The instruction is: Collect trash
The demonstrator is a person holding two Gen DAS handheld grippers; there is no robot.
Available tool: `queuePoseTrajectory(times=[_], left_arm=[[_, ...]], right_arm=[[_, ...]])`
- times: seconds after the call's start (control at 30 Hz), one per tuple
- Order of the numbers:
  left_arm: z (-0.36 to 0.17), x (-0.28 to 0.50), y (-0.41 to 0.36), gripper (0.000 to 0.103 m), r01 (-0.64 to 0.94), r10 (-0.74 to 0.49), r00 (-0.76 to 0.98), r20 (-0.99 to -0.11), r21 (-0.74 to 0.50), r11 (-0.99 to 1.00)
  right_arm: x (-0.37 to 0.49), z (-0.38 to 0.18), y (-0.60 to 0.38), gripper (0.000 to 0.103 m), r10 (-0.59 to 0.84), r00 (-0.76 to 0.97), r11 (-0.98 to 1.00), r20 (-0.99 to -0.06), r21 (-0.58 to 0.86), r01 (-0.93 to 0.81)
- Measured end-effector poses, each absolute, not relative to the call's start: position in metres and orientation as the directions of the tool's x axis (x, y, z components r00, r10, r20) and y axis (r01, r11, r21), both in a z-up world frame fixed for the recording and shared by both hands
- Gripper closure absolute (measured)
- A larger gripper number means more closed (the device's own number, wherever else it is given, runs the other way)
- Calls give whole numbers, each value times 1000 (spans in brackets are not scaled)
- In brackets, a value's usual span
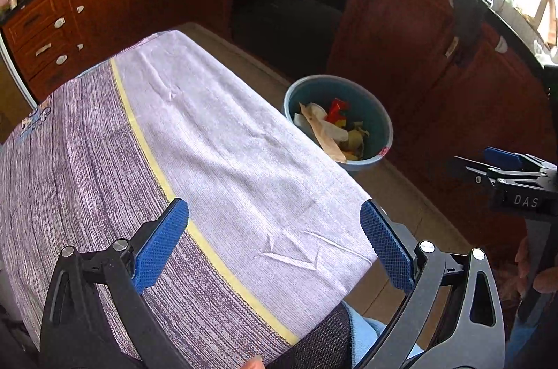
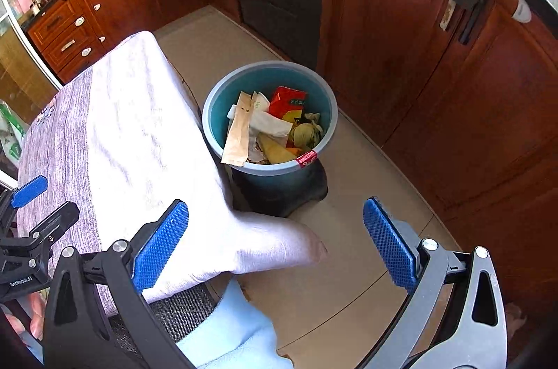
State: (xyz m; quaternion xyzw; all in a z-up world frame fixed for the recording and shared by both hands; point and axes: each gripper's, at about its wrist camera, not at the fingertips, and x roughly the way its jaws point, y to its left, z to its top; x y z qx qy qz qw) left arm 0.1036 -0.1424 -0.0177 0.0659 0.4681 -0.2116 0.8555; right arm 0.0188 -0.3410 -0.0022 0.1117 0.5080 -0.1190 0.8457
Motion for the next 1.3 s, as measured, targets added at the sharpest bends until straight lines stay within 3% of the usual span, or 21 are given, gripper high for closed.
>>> queuePoseTrajectory(times=[1.3], left_arm=[[-55,113,-137,4,397,-237,424,-874,-56,916]], right_arm=[[45,-60,-326,7,-15,341,960,-940,82,268]])
